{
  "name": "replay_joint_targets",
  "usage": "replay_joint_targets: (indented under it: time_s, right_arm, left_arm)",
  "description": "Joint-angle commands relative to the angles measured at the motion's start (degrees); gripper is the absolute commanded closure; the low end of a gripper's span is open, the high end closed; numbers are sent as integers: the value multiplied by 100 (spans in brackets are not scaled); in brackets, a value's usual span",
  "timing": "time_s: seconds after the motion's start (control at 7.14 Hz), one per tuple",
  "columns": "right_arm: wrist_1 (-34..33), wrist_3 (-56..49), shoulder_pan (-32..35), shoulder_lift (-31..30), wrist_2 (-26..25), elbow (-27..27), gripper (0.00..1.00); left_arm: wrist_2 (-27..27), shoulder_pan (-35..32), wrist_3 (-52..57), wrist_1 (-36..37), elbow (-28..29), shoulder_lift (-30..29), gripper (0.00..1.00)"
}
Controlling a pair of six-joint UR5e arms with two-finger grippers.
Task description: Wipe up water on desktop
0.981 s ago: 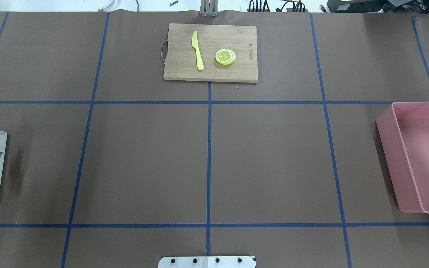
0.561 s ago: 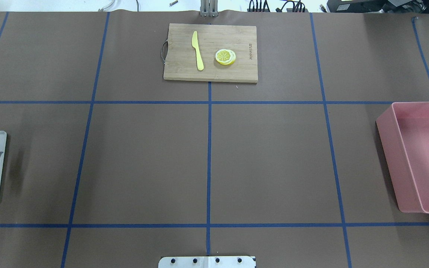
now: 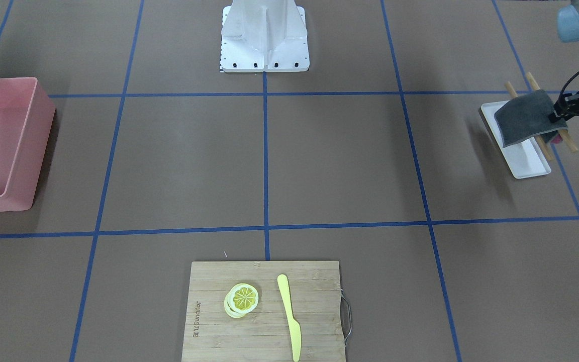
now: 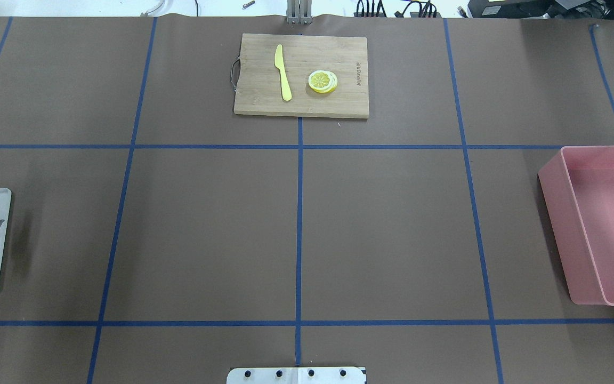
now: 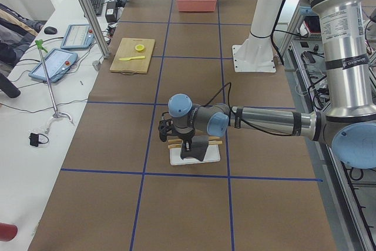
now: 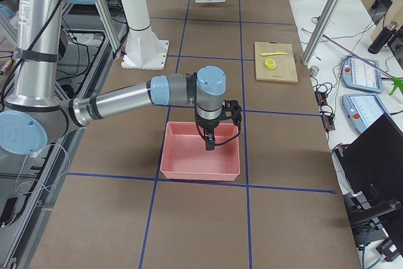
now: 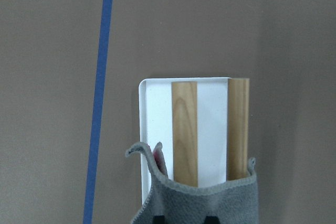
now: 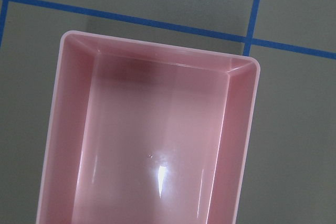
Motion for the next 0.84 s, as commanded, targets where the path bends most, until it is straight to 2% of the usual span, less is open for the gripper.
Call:
replay_joint_targets:
  time_s: [0.0, 0.56, 0.7]
  right_arm:
    - [0, 0, -6, 0, 1, 0, 0]
    - [0, 17, -6, 0, 45, -9, 0]
    - [217, 18, -6, 0, 167, 9, 0]
  left_arm:
    - [3, -4, 0, 2, -45, 44, 100]
    - [-15, -39, -26, 36, -439, 167, 100]
    - [-284, -48, -165, 71, -623, 159, 100]
